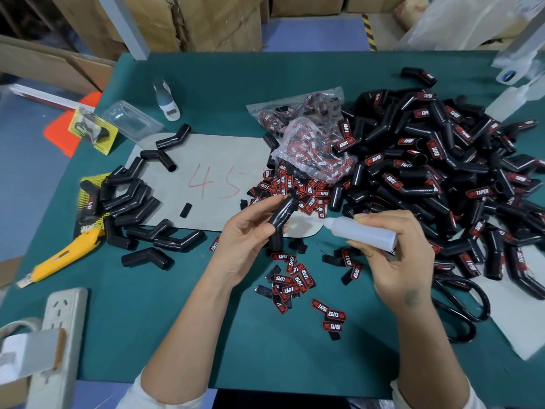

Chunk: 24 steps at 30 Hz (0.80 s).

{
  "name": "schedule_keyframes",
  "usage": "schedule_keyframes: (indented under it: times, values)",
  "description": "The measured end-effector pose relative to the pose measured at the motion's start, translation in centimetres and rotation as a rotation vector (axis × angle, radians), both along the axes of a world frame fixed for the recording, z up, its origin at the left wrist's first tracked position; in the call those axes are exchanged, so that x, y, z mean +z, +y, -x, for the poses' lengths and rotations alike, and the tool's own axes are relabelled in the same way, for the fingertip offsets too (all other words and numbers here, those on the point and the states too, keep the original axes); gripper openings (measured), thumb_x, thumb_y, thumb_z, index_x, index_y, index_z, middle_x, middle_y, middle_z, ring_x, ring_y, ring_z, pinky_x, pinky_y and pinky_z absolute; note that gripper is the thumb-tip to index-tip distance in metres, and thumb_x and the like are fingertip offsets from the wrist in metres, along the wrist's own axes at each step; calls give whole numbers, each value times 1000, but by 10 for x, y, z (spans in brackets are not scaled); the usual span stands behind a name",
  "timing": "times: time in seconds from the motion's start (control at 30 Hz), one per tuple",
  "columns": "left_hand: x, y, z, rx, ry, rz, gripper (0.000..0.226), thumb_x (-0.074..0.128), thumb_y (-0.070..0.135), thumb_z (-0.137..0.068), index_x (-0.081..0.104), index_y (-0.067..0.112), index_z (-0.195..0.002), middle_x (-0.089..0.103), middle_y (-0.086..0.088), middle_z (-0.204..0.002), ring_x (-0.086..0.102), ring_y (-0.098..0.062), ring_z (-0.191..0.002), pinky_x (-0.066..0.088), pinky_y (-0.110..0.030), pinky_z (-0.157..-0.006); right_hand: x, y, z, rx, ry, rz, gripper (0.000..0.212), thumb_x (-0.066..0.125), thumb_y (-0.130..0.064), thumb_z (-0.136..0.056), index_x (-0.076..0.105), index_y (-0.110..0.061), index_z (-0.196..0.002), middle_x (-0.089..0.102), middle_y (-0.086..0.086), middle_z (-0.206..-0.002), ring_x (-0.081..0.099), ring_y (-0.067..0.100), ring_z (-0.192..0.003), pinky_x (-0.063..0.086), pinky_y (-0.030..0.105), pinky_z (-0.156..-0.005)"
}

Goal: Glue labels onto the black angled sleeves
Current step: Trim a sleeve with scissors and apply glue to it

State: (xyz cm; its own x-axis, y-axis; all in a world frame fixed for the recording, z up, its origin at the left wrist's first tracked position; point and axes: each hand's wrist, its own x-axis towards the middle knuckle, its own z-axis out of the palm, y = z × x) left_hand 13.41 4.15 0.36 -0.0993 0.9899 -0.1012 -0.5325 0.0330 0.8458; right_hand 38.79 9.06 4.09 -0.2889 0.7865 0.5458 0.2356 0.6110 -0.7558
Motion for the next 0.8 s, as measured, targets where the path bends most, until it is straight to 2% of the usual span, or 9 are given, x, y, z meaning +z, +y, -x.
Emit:
schedule_keyframes:
  times: [0.1,0.17,0.23,0.33,0.47,0.57,0.7,0.8]
  values:
    - [1,0,-1,-4,-11,2,61,92,35,-78,73,18,-133,68,-10,-138,67,-27,-117,57,-34,-98,0,-1,0,22,-13,-6,31,73,-12,-90,63,-22,-118,64,-13,-120,62,8,-109,46,18,-91]
    - [1,0,-1,-2,-20,4,63,92,36,-77,72,17,-133,68,-11,-136,69,-26,-114,57,-33,-96,1,-1,-1,15,-6,-12,33,73,-13,-91,62,-26,-120,63,-17,-121,63,9,-109,46,18,-91]
    - [2,-1,-1,-1,-27,7,63,92,36,-77,72,16,-133,70,-10,-133,71,-24,-110,58,-32,-95,1,-1,0,0,8,-6,34,72,-14,-91,62,-28,-121,64,-13,-120,63,11,-108,47,19,-91]
    - [3,-1,-2,-7,-41,7,61,92,35,-78,72,17,-133,71,-9,-131,73,-24,-108,58,-31,-95,0,-1,0,8,-4,-5,32,72,-12,-90,63,-22,-119,66,-7,-115,63,11,-108,47,21,-90]
    - [4,-1,-3,-7,-48,8,59,91,35,-78,73,18,-132,72,-8,-131,73,-23,-108,58,-30,-95,1,-1,-1,15,3,-12,31,72,-12,-91,64,-25,-117,64,-15,-120,63,12,-108,48,23,-90]
    - [4,-1,-3,-14,-41,1,57,91,34,-79,73,19,-131,72,-7,-132,73,-22,-110,57,-30,-95,0,-1,-1,-9,20,-22,36,73,-12,-91,62,-28,-121,66,-10,-115,64,14,-108,49,26,-90]
    - [4,-2,-3,-10,-42,7,59,91,33,-78,73,18,-132,71,-9,-131,73,-23,-109,58,-30,-95,-2,-1,-2,20,-23,-29,34,74,-6,-88,63,-21,-118,64,-6,-114,63,10,-108,48,21,-90]
    - [4,-2,-3,-12,-41,2,58,91,32,-78,73,18,-131,72,-8,-131,73,-23,-109,58,-30,-95,-2,-1,-2,-6,-7,-31,39,76,-3,-87,63,-23,-118,65,-4,-112,62,9,-109,47,21,-91]
